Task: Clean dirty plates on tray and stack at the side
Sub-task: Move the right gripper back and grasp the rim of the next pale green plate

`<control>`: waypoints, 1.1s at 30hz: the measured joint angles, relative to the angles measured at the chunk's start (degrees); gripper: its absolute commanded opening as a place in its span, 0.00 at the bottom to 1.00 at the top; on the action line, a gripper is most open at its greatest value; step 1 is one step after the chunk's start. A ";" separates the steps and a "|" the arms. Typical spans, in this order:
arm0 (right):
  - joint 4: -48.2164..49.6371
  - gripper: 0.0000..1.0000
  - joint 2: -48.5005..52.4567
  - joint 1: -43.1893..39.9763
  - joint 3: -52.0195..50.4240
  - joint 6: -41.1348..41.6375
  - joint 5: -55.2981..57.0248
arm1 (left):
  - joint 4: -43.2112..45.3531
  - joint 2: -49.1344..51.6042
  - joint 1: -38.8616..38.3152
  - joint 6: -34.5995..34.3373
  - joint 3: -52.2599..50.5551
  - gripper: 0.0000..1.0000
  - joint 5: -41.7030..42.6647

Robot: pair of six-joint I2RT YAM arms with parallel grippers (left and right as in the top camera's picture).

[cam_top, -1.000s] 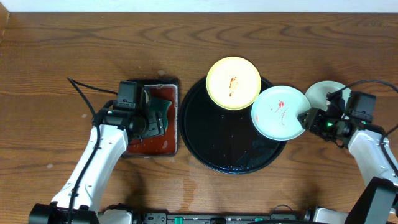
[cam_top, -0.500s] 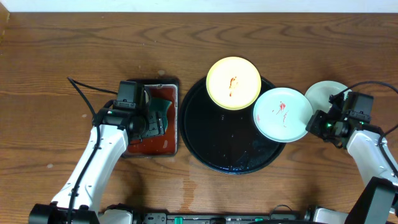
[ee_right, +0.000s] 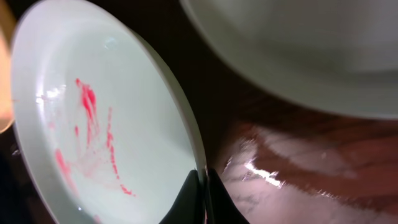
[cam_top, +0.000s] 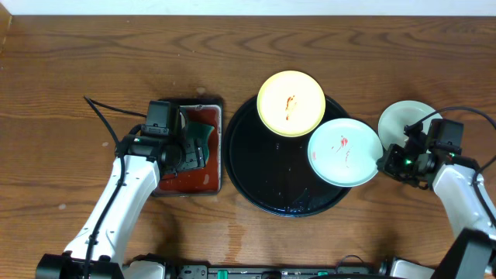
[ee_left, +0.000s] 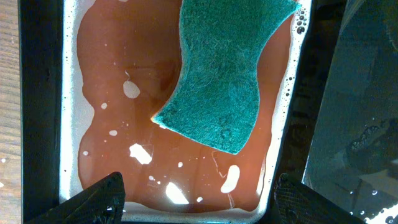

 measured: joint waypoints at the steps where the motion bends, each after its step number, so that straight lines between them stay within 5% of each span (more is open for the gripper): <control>1: -0.96 0.01 -1.11 0.00 0.00 -0.20 -0.61 | 0.02 0.00 0.00 0.00 0.00 0.78 0.00; 17: -4.85 0.01 -7.19 15.69 0.00 1.55 0.92 | 0.04 0.00 0.00 0.00 0.00 0.78 0.00; 33: -2.69 0.01 1.57 27.85 0.00 14.58 9.01 | 0.02 0.00 0.00 0.00 0.00 0.78 0.00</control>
